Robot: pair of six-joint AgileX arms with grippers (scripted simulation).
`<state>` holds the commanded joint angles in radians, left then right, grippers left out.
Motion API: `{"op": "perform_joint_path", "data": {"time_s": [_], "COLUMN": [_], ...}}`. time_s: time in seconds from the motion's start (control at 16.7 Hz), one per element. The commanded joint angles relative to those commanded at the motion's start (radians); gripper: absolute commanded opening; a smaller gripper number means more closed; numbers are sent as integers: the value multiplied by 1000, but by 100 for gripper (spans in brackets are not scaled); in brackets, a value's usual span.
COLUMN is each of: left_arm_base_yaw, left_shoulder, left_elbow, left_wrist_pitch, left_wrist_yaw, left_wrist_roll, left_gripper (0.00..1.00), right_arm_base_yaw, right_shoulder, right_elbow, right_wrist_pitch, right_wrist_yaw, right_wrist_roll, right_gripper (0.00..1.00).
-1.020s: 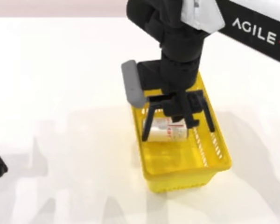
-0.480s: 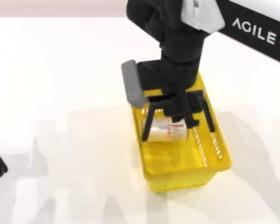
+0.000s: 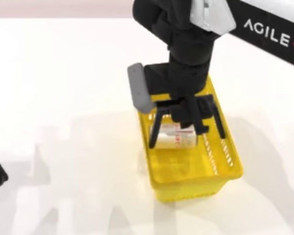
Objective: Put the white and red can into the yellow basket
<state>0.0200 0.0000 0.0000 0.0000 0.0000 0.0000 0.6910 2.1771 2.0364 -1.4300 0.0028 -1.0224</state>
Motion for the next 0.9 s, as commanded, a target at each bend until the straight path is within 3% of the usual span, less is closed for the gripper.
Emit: {"op": "perform_joint_path", "data": {"time_s": [0.9], "left_arm_base_yaw": [0], "left_shoulder": [0], "left_elbow": [0], "left_wrist_pitch": [0], "left_wrist_yaw": [0], "left_wrist_roll": [0], "left_gripper": [100], "right_arm_base_yaw": [-3], "right_shoulder": [2], "right_elbow": [18], "right_wrist_pitch": [-18], "right_wrist_yaw": [0], "right_wrist_roll": [-6], "right_gripper": [0]}}
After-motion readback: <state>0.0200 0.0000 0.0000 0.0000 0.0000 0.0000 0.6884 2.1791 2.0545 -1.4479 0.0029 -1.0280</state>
